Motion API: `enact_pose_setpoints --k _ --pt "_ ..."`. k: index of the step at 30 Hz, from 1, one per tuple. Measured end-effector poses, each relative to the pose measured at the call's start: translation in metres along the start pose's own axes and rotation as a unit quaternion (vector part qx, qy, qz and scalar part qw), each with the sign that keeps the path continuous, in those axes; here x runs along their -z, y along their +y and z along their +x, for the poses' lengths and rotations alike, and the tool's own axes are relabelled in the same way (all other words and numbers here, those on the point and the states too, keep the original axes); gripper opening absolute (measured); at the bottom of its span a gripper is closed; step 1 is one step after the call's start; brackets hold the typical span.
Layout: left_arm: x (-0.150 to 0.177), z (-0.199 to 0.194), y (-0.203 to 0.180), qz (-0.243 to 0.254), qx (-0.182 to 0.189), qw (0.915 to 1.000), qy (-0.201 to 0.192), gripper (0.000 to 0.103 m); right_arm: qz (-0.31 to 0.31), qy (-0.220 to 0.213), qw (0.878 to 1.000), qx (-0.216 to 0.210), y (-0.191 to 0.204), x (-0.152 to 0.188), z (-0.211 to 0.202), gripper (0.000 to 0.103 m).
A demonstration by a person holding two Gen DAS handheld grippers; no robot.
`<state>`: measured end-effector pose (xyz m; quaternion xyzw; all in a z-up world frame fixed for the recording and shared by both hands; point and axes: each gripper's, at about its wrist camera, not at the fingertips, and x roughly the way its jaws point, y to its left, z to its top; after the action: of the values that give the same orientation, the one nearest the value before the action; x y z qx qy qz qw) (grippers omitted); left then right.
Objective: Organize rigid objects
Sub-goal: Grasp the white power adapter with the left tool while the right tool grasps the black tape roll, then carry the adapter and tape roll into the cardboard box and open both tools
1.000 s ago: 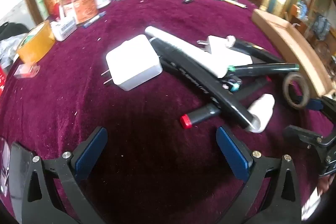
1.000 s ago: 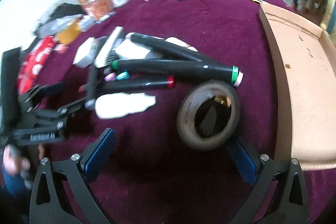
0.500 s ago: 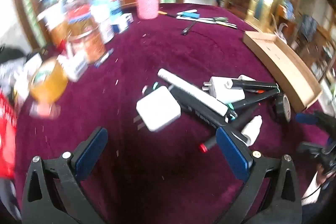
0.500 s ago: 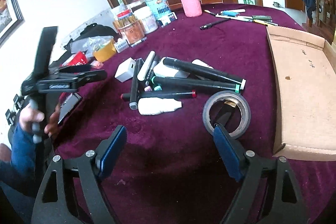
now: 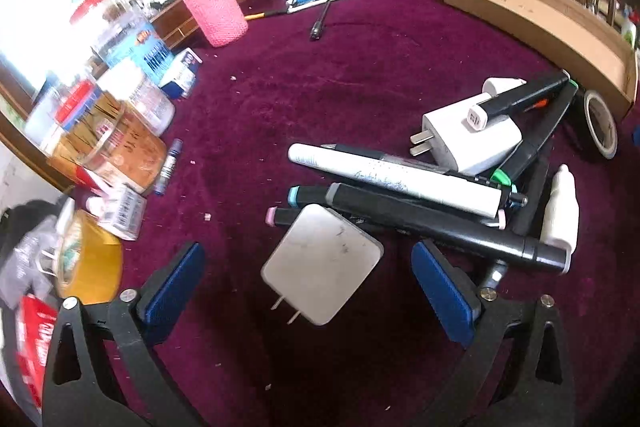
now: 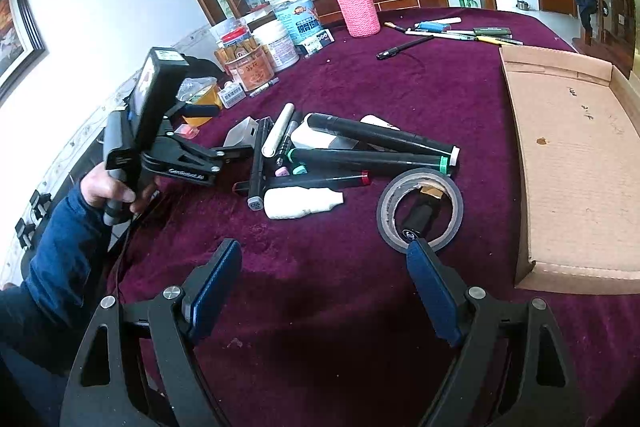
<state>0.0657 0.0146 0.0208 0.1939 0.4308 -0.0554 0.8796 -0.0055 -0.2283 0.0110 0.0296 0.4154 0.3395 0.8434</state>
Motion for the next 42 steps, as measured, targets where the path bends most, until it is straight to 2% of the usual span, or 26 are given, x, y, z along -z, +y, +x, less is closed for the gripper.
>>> enact_pose_setpoints --k 1,3,4,6,9,14,17,19,24,26,27,30,34,36,38,42 --pt "0.001 0.0 0.0 -0.008 0.002 1.0 -0.003 0.082 0.0 0.0 1.0 0.001 0.0 0.0 0.0 0.081" --pt "0.005 0.002 0.0 -0.033 0.016 0.9993 0.007 0.064 0.001 0.001 1.0 0.005 -0.001 -0.001 0.0 0.081" --pt "0.008 0.0 0.0 -0.044 0.017 0.9989 0.007 0.064 0.003 0.001 1.0 0.007 -0.002 -0.001 0.0 0.081" --pt "0.016 -0.009 -0.002 -0.073 0.044 0.9963 0.009 0.064 0.006 0.001 1.0 0.01 -0.006 -0.002 0.0 0.081" --pt "0.027 -0.022 -0.014 -0.087 0.06 0.9943 0.01 0.064 0.004 0.004 1.0 0.022 -0.009 -0.005 0.003 0.081" --pt "0.035 -0.032 -0.031 -0.082 0.056 0.995 0.009 0.064 -0.02 0.026 0.998 0.059 -0.012 -0.013 0.015 0.081" --pt "0.032 -0.024 -0.029 -0.08 0.061 0.9948 0.019 0.064 -0.029 0.03 0.997 0.07 -0.017 -0.017 0.02 0.081" --pt "0.034 -0.017 -0.027 -0.08 0.063 0.9945 0.024 0.068 -0.031 0.031 0.995 0.095 -0.02 -0.022 0.022 0.081" --pt "0.038 -0.012 -0.02 -0.102 0.078 0.9916 0.016 0.07 -0.033 0.036 0.994 0.103 -0.029 -0.028 0.027 0.081" --pt "0.039 -0.012 -0.02 -0.106 0.08 0.991 0.017 0.068 -0.039 0.04 0.992 0.11 -0.029 -0.029 0.031 0.081" --pt "0.039 -0.013 -0.021 -0.105 0.081 0.991 0.017 0.061 -0.042 0.042 0.992 0.114 -0.027 -0.029 0.032 0.081" --pt "0.041 -0.017 -0.028 -0.101 0.066 0.9926 0.018 0.061 -0.062 0.04 0.99 0.119 -0.017 -0.028 0.033 0.081" --pt "0.044 -0.017 -0.026 -0.111 0.07 0.9911 0.02 0.061 -0.078 0.051 0.983 0.156 -0.016 -0.026 0.044 0.081" --pt "0.045 -0.017 -0.026 -0.114 0.07 0.9908 0.02 0.061 -0.076 0.048 0.983 0.158 -0.02 -0.025 0.046 0.078" --pt "0.046 -0.018 -0.026 -0.117 0.069 0.9905 0.02 0.061 -0.068 0.041 0.985 0.15 -0.024 -0.023 0.043 0.055" --pt "0.048 -0.019 -0.025 -0.123 0.07 0.9898 0.018 0.061 -0.068 0.035 0.986 0.148 -0.026 -0.021 0.04 0.055"
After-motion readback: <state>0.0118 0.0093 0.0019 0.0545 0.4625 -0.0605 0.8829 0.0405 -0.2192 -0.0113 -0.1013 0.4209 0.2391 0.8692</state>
